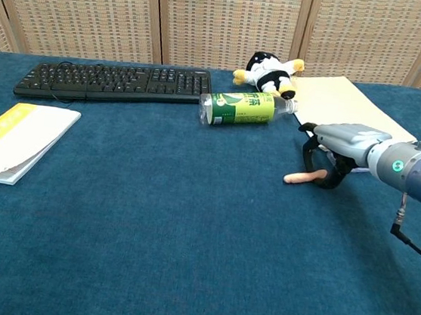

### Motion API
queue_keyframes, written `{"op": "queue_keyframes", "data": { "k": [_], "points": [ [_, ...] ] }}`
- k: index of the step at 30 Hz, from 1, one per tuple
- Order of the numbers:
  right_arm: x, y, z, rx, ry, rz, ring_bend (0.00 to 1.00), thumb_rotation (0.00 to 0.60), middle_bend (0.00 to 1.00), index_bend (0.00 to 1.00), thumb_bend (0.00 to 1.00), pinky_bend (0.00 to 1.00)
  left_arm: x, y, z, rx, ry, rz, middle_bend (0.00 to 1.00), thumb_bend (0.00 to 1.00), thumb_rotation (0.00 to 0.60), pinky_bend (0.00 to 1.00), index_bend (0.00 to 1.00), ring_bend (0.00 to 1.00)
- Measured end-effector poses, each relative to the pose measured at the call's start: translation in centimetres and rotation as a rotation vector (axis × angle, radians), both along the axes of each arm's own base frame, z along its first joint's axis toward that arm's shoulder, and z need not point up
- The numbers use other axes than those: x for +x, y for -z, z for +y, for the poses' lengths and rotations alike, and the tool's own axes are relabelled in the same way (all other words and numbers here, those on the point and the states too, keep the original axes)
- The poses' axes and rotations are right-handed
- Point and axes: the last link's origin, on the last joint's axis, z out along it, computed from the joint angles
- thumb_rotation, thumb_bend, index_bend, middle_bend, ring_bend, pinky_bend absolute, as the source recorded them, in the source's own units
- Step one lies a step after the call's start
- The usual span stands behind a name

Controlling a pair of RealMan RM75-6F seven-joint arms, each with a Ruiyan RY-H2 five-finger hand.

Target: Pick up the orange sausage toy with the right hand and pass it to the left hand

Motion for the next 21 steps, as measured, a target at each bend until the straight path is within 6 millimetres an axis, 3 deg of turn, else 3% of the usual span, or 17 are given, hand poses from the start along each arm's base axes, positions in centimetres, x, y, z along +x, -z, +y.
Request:
{"op": "queue_keyframes", "data": {
  "k": [9,21],
  "points": [
    [0.7,-0.2,0.5,0.000,0.006,-0.066,0.00,0.600,0.08,0.65,0.57,0.00,-0.1,-0.2,-0.1,0.000,0.001,-0.007,0.00,0.00,0.600,0.00,0.00,0.00],
    [4.5,-2.0,2.6,0.096,0.100,-0.316,0.00,0.600,0.09,0.66,0.57,0.00,0.9,-0.5,1.2,-0.017,0.100,0.035,0.00,0.00,0.600,0.00,0.00,0.00]
  ]
}}
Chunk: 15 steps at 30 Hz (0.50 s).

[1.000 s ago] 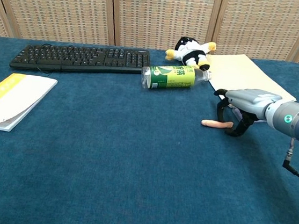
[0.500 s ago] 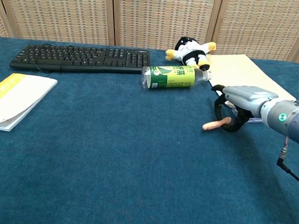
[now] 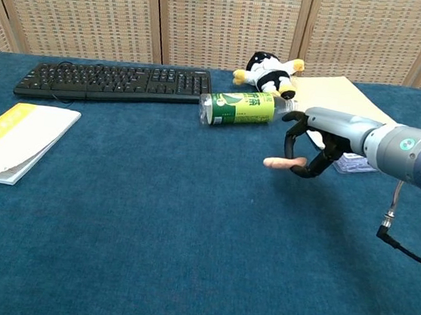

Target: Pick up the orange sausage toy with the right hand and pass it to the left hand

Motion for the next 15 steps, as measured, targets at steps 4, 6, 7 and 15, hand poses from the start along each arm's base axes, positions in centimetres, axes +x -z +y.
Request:
{"op": "queue_keyframes", "data": {
  "k": [4,6,7,15],
  "points": [
    [1.7,-0.5,0.4,0.032,0.037,-0.068,0.00,0.600,0.09,0.67,0.57,0.00,1.1,-0.2,1.2,-0.012,0.091,0.042,0.00,0.00,0.600,0.00,0.00,0.00],
    [2.5,-0.7,0.4,0.043,0.055,-0.094,0.00,0.600,0.10,0.67,0.57,0.00,2.0,-0.4,2.0,-0.028,0.149,0.060,0.00,0.00,0.600,0.00,0.00,0.00],
    [3.3,-0.7,0.4,0.052,0.067,-0.116,0.00,0.600,0.10,0.67,0.57,0.00,2.4,-0.5,2.3,-0.030,0.176,0.070,0.00,0.00,0.600,0.00,0.00,0.00],
    [8.8,-0.1,-0.2,0.111,0.162,-0.234,0.00,0.600,0.10,0.67,0.59,0.00,7.9,-0.6,6.5,-0.074,0.465,0.140,0.00,0.00,0.600,0.00,0.08,0.00]
  ]
}}
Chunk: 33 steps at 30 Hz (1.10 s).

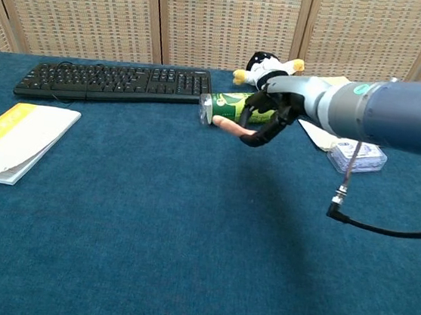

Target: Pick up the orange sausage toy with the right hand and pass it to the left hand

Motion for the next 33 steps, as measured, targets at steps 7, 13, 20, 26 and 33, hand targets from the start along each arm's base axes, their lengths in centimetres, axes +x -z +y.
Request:
{"op": "queue_keyframes", "data": {
  "k": [7,13,20,26,33],
  "points": [
    [4.9,1.5,0.7,0.052,-0.005,-0.050,0.00,0.600,0.10,0.67,0.60,0.00,3.0,2.1,2.5,-0.089,0.102,0.043,0.00,0.04,0.600,0.00,0.17,0.00],
    [5.2,2.2,0.9,0.058,0.008,-0.047,0.00,0.600,0.10,0.67,0.60,0.00,4.6,4.2,3.3,-0.123,0.141,0.024,0.00,0.12,0.600,0.00,0.24,0.00],
    [5.0,2.3,0.8,0.063,0.018,-0.054,0.00,0.600,0.10,0.67,0.60,0.00,6.1,6.6,3.8,-0.144,0.175,-0.015,0.00,0.23,0.600,0.00,0.36,0.00],
    [4.8,2.1,0.8,0.063,0.026,-0.066,0.00,0.600,0.11,0.68,0.60,0.00,7.4,9.0,4.2,-0.161,0.190,-0.035,0.00,0.28,0.600,0.00,0.38,0.00],
    [4.4,1.9,0.7,0.065,0.021,-0.063,0.00,0.600,0.11,0.68,0.61,0.00,9.0,12.6,5.2,-0.185,0.177,-0.034,0.00,0.30,0.600,0.00,0.41,0.00]
  ]
}}
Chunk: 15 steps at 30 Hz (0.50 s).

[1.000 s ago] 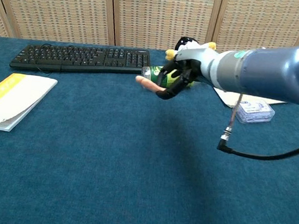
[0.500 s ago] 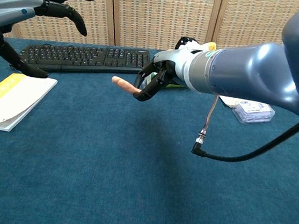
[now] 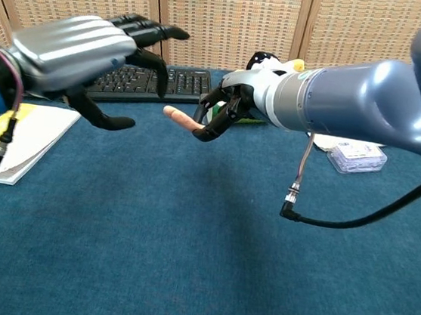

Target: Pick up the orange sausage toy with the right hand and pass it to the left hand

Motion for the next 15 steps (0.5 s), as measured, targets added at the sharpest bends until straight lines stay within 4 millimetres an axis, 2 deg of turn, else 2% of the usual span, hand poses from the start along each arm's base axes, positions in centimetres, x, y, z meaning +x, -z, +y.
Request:
{"op": "queue_keyframes", "data": {
  "k": [15],
  "points": [
    [-0.5,-0.1,-0.1,0.001,-0.002,0.003,0.00,0.600,0.11,0.68,0.61,0.00,2.0,2.6,0.8,-0.019,0.003,-0.047,0.00,0.31,0.600,0.00,0.44,0.00]
  ]
}}
